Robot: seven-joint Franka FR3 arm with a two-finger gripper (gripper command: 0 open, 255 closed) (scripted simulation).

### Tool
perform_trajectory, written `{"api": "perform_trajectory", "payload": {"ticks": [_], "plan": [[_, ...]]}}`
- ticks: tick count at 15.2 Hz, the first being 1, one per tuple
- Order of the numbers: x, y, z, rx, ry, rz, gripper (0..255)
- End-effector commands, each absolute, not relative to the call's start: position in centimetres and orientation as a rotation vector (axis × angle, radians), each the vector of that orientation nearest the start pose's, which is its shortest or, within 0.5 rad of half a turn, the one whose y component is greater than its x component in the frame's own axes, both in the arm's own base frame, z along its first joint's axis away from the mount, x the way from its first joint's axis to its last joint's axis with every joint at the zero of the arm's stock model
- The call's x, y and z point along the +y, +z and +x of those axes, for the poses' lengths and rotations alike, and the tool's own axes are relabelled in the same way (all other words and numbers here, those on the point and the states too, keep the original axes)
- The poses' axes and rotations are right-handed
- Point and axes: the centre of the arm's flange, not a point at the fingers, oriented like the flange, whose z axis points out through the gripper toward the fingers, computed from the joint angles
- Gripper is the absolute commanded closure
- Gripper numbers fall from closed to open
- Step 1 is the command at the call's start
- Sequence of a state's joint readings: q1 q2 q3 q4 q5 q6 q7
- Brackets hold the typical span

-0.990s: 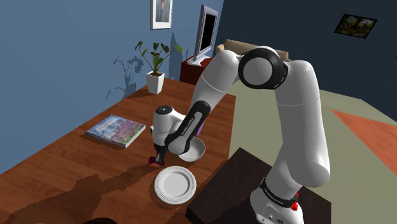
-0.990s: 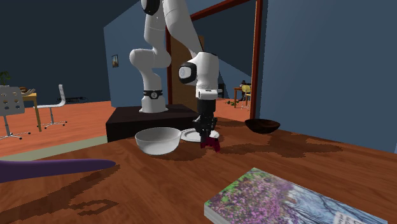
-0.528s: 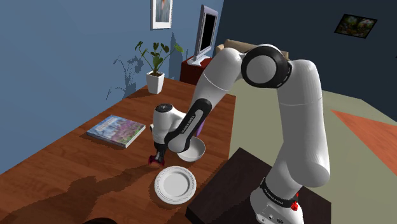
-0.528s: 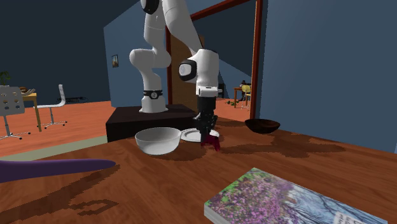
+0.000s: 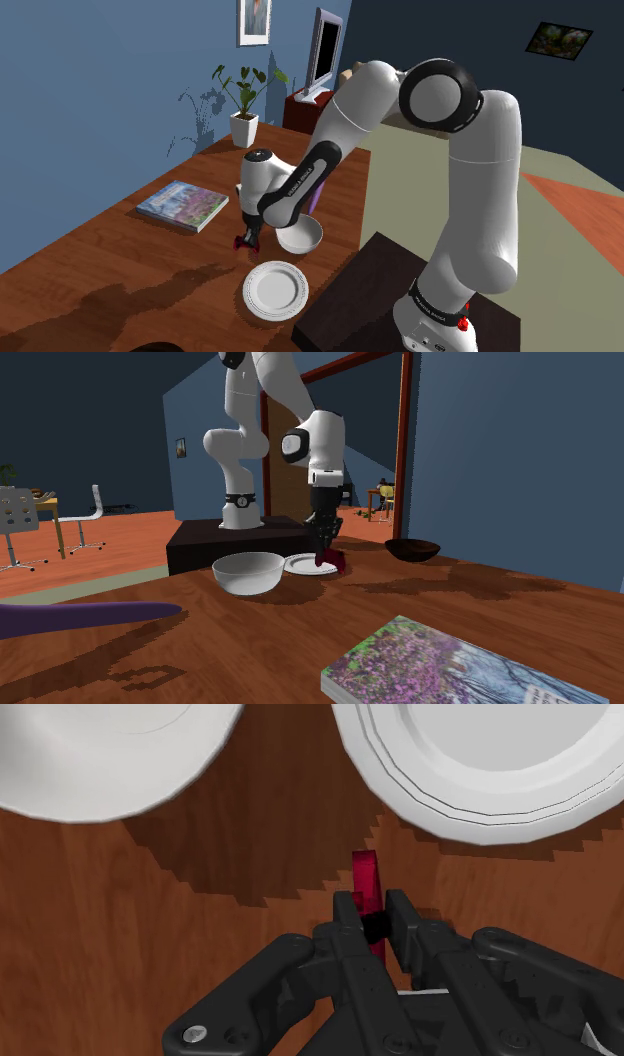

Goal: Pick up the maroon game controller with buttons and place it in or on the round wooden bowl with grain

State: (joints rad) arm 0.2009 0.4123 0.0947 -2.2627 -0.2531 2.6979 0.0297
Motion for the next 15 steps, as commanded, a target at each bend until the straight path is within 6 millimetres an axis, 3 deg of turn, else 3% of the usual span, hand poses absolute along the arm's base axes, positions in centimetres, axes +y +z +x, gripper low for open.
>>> {"api": "perform_trajectory", "payload": {"ticks": [1,12,15], "plan": [[16.5,19.0,51.2,-0.770,-0.064,-3.115,255],[16.5,24.6,51.2,-0.770,-0.064,-3.115,255],[20.2,24.8,49.7,-0.770,-0.064,-3.115,255]]}}
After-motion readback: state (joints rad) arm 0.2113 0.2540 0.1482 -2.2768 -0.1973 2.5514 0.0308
